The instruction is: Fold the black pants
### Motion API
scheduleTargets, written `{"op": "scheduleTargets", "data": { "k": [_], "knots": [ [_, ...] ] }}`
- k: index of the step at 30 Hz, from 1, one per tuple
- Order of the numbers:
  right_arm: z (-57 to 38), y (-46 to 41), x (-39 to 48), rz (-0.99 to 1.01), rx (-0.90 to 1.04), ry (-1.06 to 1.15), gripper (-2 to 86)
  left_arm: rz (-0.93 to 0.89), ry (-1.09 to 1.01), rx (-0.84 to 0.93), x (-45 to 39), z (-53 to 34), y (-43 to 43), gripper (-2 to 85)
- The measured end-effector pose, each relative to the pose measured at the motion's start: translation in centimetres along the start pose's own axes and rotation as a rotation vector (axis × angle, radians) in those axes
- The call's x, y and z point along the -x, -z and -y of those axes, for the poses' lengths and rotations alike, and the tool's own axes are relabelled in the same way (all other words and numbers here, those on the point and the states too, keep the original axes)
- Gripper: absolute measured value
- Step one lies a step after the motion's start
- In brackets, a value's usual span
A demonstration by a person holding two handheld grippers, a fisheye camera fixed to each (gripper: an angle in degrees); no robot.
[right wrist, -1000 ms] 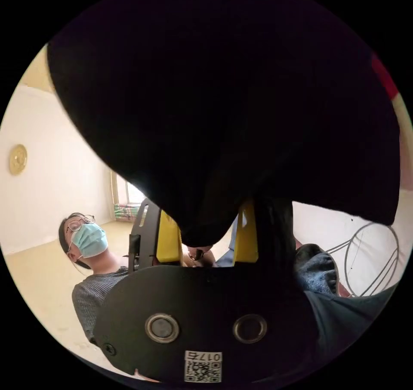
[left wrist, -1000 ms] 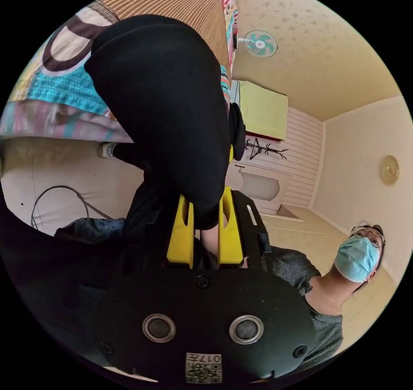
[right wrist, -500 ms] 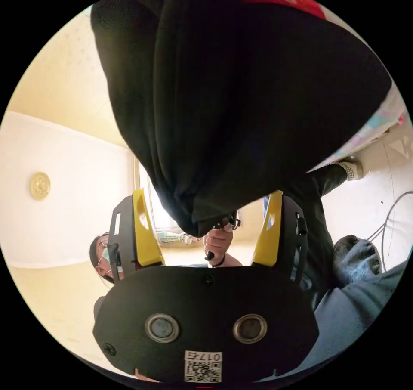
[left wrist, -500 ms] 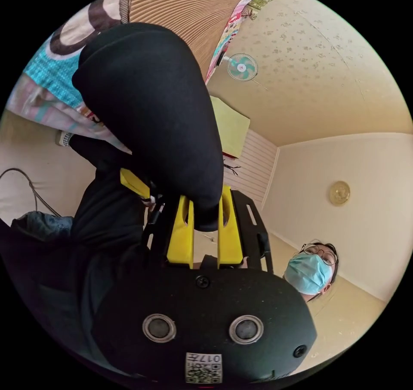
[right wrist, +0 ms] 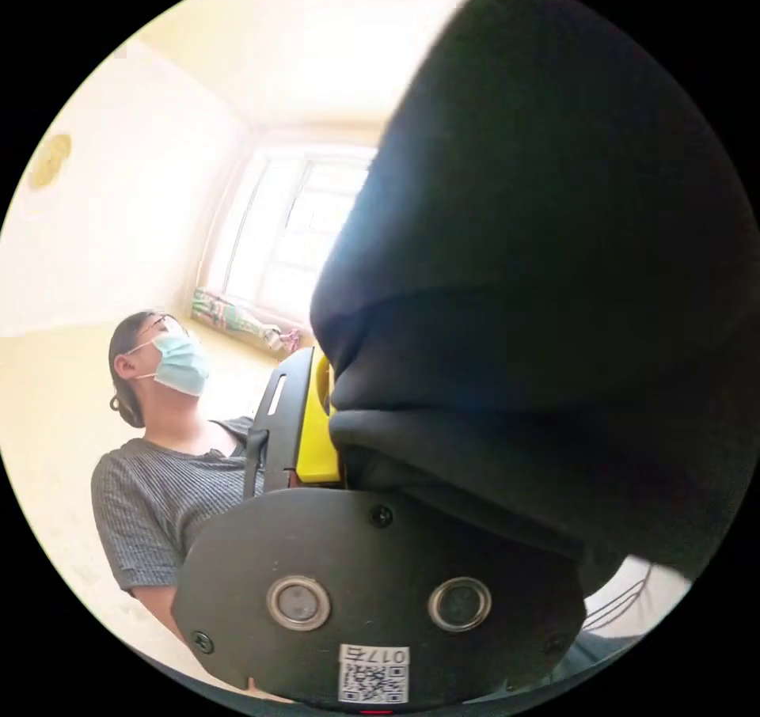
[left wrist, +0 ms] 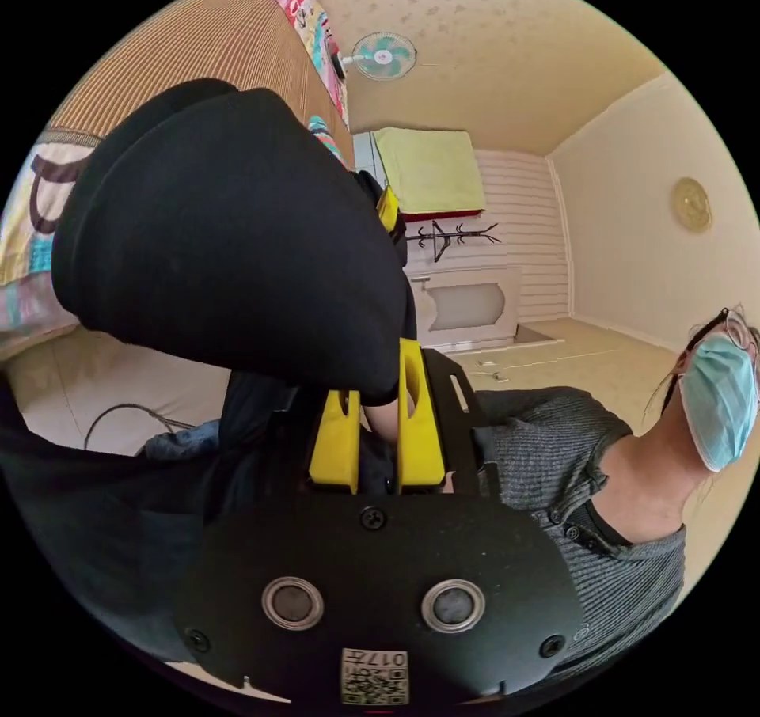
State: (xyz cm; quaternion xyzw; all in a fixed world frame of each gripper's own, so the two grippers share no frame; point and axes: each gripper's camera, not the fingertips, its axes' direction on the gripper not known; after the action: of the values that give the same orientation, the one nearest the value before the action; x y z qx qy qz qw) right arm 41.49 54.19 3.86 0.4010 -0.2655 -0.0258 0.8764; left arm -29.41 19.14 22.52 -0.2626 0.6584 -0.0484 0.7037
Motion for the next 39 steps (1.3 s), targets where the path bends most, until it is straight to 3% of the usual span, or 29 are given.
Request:
{"op": "scheduleTargets", "data": {
  "k": [5, 7, 12, 16, 19, 21, 23, 24, 26, 30, 36, 39],
  "knots": [
    [9.0, -12.5, 5.7, 0.102, 0.237, 0.346, 11.1, 0.119, -0.212, -0.247, -5.5, -2.7, 6.4, 9.8],
    [13.0, -18.5, 8.1, 0.128, 0.307, 0.468, 10.8, 0.176, -0.27, -0.46, -7.5, -6.2, 11.0, 11.6],
    [25.1, -36.8, 12.3, 0.226, 0.329, 0.616, 10.2, 0.313, -0.223, -0.739, -8.9, -15.2, 18.1, 12.0],
    [34.3, -55.0, 8.0, 0.343, 0.336, 0.444, 9.7, 0.38, -0.086, -0.846, -7.0, -22.3, 20.9, 8.0],
    [36.4, -67.3, -3.7, 0.423, 0.306, 0.021, 9.5, 0.354, 0.007, -0.96, -4.9, -26.9, 21.6, 5.6],
    [34.7, -72.6, -12.1, 0.33, 0.295, -0.174, 9.4, 0.35, 0.084, -1.015, -3.4, -28.9, 21.6, 6.8],
    [30.3, -76.7, -21.5, -0.04, 0.374, -0.34, 9.7, 0.344, 0.149, -1.035, -2.2, -30.1, 21.4, 9.0],
    [29.2, -77.6, -23.1, -0.111, 0.416, -0.342, 9.6, 0.335, 0.171, -1.04, -1.6, -30.7, 21.3, 9.5],
    [26.8, -79.3, -25.4, 0.024, 0.439, -0.184, 9.4, 0.32, 0.194, -1.044, -0.8, -31.3, 20.9, 9.8],
    [25.1, -78.0, -24.9, 0.045, 0.478, -0.148, 9.4, 0.334, 0.224, -0.997, 0.2, -31.1, 20.1, 9.8],
    [16.5, -66.1, -22.3, -0.187, 0.771, 0.116, 2.6, 0.331, 0.155, -0.93, -0.1, -28.4, 18.2, 8.5],
    [9.3, -54.4, -22.7, -0.477, 0.806, 0.128, 1.3, 0.404, 0.099, -0.91, -1.4, -27.2, 15.9, 4.4]
  ]
}}
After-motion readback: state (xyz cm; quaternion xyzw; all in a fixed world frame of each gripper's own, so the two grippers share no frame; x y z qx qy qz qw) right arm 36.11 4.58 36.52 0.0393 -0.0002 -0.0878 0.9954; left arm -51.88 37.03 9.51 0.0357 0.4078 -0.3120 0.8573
